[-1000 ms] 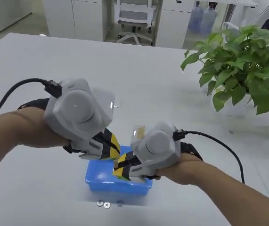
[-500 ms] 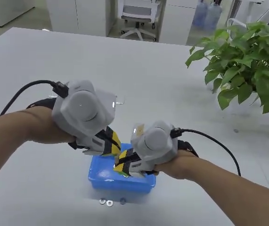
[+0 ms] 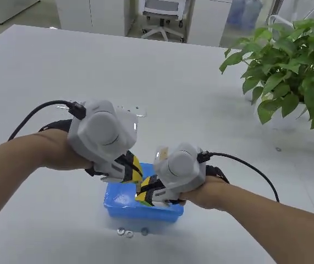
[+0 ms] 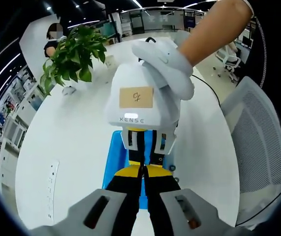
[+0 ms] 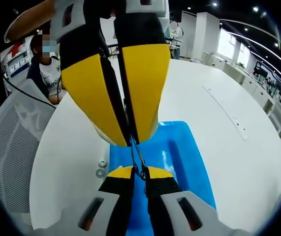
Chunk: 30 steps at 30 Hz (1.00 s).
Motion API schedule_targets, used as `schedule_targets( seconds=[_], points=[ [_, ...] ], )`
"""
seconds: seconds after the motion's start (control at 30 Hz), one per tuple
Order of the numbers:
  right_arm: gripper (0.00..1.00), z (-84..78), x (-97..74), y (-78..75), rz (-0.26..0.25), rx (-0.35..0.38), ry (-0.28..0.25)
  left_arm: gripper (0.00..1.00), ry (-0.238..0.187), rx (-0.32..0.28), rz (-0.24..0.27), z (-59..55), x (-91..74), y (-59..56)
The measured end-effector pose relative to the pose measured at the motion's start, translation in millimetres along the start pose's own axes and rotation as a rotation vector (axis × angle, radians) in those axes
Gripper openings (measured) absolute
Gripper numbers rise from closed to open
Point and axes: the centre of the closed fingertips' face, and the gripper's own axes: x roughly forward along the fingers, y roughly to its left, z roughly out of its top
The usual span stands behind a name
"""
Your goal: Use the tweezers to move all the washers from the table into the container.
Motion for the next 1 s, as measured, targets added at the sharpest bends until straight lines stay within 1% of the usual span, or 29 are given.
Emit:
schedule_targets(
  seconds=[0.33,0.53,0.77,1.0],
  points=[
    [0.1,-4.8,5.4,-0.7,0.009,0.01,0.009,0.05,0.002,-0.016,0.001,-7.6,4.5,1.1],
    [0.1,-6.2,6.9,-1.5,0.013,0.007,0.016,0.05,0.005,-0.019,0.0,-10.1,5.0,2.1],
    [0.1,-5.7,6.0,-2.9,0.011,0.001,0.019,0.05,0.004,-0.013,0.001,-9.1,4.7,2.9],
    [0.11,-2.2,2.0,-3.2,0.003,-0.004,0.015,0.05,0.005,-0.004,0.006,-6.0,0.5,3.4]
  ],
)
